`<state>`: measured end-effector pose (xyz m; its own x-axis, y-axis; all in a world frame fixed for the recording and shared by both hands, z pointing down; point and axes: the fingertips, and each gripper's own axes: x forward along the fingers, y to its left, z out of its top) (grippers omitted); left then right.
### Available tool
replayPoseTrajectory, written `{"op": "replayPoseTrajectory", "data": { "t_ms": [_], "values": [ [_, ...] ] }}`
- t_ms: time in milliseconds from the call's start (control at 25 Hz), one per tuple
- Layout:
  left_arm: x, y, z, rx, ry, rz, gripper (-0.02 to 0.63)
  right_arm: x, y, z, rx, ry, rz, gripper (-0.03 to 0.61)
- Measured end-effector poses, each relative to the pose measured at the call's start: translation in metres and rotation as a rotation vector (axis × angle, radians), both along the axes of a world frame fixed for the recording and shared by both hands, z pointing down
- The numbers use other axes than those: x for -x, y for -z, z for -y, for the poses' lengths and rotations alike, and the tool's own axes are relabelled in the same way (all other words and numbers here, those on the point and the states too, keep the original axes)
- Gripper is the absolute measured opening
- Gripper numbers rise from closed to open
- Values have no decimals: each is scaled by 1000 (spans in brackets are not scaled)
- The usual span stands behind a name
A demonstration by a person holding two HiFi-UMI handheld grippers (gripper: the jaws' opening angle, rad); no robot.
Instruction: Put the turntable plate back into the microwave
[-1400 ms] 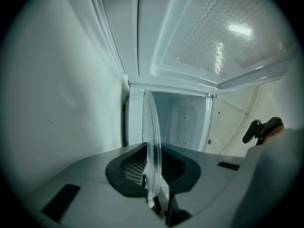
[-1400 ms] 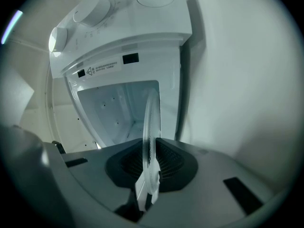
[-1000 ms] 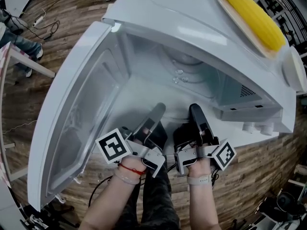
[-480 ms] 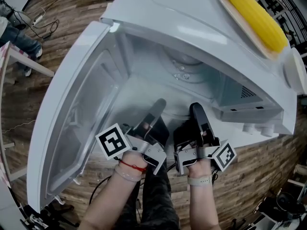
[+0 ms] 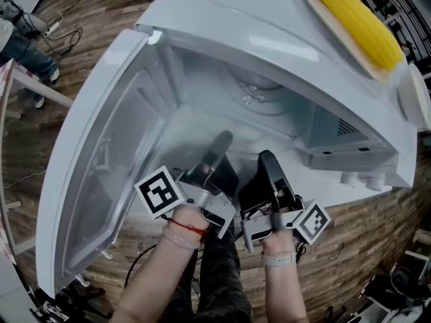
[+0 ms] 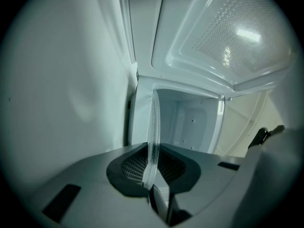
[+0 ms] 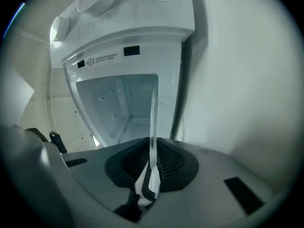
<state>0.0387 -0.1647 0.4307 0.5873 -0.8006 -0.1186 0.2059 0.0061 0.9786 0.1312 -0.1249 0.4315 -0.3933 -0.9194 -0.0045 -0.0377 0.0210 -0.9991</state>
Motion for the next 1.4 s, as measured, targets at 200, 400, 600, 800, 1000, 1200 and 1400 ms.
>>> {"op": "replayPoseTrajectory", "data": {
  "t_ms": [200, 400, 600, 800, 1000, 1200, 1400],
  "values": [
    [-3, 1, 1, -35, -18, 23, 42, -2, -1, 3, 11, -25, 14, 54],
    [-7, 3, -1, -52, -49, 34, 42, -9, -2, 8, 17, -48, 23, 54],
    [-7, 4, -1, -56, -53, 27, 43, -12, -2, 14, 21, -58, 29, 52],
    [-10, 4, -2, -53, -62, 16, 43, -16, -1, 16, 23, -69, 34, 52],
    [-14, 6, -3, -52, -72, 5, 43, -21, 0, 19, 20, -74, 33, 52],
    [-17, 7, 0, -54, -80, 16, 43, -24, 3, 23, 16, -88, 36, 52],
    [-18, 6, 7, -44, -78, 15, 43, -24, 1, 28, 27, -94, 44, 52]
  ]
}}
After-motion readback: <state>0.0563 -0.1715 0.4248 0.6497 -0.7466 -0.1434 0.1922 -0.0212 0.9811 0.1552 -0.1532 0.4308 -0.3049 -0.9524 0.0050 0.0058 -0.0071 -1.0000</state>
